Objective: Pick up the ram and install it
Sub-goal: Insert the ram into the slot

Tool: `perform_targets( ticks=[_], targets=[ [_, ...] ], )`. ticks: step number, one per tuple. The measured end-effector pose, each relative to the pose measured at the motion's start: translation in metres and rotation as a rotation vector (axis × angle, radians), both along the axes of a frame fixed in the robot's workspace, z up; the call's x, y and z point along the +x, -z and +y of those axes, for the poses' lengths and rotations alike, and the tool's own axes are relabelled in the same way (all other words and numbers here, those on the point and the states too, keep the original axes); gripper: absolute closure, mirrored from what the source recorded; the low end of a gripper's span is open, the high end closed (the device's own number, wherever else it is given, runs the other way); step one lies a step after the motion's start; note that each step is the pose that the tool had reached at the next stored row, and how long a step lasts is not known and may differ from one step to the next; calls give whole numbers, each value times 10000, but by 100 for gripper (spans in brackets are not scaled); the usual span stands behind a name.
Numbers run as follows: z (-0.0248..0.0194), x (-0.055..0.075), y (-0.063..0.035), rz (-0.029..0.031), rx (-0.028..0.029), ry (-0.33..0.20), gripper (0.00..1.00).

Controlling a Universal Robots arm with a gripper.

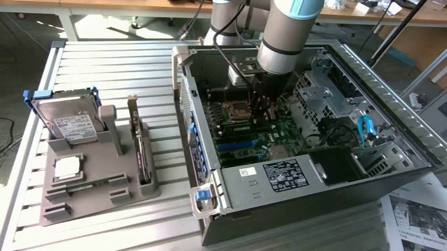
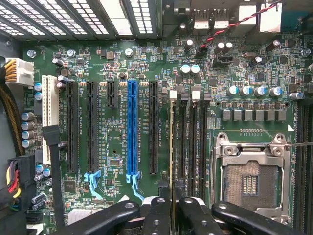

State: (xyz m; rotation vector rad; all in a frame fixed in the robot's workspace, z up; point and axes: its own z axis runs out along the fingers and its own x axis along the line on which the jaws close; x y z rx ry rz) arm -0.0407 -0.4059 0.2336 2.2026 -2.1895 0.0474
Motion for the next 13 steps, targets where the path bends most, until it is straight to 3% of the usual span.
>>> perform_targets(
  ticks=[13],
  targets=[
    [3,-80,8,-13,28,-2,87]
  ],
)
